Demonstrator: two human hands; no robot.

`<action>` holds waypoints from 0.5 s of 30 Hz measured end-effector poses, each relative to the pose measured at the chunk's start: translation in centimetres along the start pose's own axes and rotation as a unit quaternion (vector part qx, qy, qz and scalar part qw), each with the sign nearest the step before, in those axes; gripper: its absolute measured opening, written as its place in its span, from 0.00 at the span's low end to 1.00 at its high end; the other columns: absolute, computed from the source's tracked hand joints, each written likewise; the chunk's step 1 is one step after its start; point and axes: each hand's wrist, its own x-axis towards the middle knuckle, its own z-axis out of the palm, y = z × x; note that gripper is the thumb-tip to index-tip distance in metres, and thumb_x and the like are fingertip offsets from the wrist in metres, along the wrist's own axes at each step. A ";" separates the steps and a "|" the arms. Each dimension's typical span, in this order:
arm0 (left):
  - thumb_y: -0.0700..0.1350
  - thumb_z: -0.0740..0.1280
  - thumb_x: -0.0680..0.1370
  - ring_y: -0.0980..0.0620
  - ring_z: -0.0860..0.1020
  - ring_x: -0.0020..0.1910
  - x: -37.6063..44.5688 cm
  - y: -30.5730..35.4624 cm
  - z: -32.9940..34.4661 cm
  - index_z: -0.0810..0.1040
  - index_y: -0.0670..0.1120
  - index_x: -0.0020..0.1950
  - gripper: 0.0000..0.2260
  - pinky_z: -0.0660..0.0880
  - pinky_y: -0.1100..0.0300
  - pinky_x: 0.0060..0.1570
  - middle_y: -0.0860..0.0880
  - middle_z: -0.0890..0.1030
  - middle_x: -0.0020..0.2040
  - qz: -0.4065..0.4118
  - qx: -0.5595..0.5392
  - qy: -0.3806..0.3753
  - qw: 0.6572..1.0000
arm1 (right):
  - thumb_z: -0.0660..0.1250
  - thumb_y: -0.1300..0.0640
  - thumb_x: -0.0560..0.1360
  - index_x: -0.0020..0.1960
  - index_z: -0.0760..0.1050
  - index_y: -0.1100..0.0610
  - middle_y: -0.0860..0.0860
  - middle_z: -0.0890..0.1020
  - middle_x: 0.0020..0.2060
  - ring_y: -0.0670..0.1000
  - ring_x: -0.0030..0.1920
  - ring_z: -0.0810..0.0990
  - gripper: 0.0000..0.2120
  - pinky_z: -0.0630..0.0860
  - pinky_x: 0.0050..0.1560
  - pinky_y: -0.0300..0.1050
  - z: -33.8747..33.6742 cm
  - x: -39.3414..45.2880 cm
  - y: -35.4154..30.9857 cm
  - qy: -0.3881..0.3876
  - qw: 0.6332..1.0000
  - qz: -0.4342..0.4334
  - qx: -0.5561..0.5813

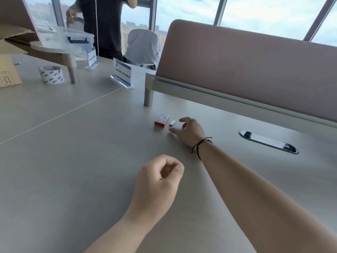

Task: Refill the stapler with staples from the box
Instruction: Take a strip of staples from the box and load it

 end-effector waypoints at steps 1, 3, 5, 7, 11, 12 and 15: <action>0.42 0.70 0.77 0.56 0.72 0.26 0.1 0.1 0.0 0.81 0.47 0.37 0.08 0.71 0.60 0.29 0.56 0.75 0.25 -0.005 -0.012 0.007 1.000 | 0.73 0.37 0.66 0.66 0.76 0.49 0.50 0.82 0.58 0.52 0.60 0.80 0.32 0.77 0.60 0.49 0.2 0.6 -0.2 0.002 1.000 -0.001 -0.001; 0.41 0.70 0.77 0.55 0.72 0.26 0.1 0.1 -0.1 0.82 0.47 0.38 0.08 0.71 0.59 0.29 0.55 0.76 0.26 -0.019 -0.041 0.018 0.999 | 0.72 0.36 0.66 0.66 0.76 0.48 0.49 0.81 0.59 0.52 0.60 0.81 0.32 0.77 0.61 0.50 0.6 1.4 -0.6 0.005 1.000 -0.001 -0.005; 0.42 0.70 0.77 0.54 0.73 0.27 0.3 0.1 -0.2 0.82 0.48 0.39 0.07 0.71 0.58 0.30 0.55 0.77 0.26 -0.030 -0.058 0.028 0.997 | 0.71 0.36 0.66 0.65 0.76 0.47 0.49 0.81 0.61 0.52 0.61 0.81 0.30 0.76 0.62 0.51 0.8 2.0 -0.7 0.007 1.000 0.003 -0.009; 0.42 0.70 0.77 0.54 0.73 0.27 0.3 0.1 -0.2 0.83 0.48 0.39 0.06 0.71 0.57 0.31 0.55 0.77 0.27 -0.032 -0.065 0.033 0.997 | 0.71 0.36 0.66 0.62 0.78 0.46 0.49 0.80 0.62 0.53 0.60 0.81 0.27 0.77 0.61 0.50 1.0 2.4 -0.8 0.006 1.000 0.004 -0.013; 0.41 0.70 0.77 0.54 0.73 0.28 0.4 -0.1 -0.1 0.83 0.48 0.40 0.06 0.71 0.56 0.31 0.55 0.78 0.28 -0.033 -0.072 0.037 0.996 | 0.70 0.37 0.68 0.50 0.81 0.44 0.48 0.82 0.57 0.54 0.56 0.82 0.15 0.75 0.53 0.46 1.2 2.8 -0.7 0.014 1.000 -0.009 -0.018; 0.41 0.70 0.77 0.54 0.73 0.28 0.4 -0.1 -0.1 0.83 0.48 0.40 0.06 0.71 0.57 0.30 0.55 0.78 0.28 -0.033 -0.072 0.037 0.996 | 0.71 0.38 0.68 0.49 0.81 0.44 0.48 0.82 0.56 0.54 0.56 0.82 0.14 0.75 0.52 0.46 1.2 2.8 -0.7 0.016 1.000 -0.009 -0.014; 0.41 0.70 0.76 0.54 0.73 0.28 0.4 -0.1 -0.2 0.83 0.48 0.40 0.06 0.71 0.57 0.30 0.55 0.78 0.29 -0.030 -0.071 0.035 0.996 | 0.71 0.39 0.70 0.52 0.81 0.44 0.45 0.79 0.49 0.51 0.53 0.81 0.15 0.75 0.50 0.45 0.9 2.6 -0.5 0.013 1.000 -0.013 0.015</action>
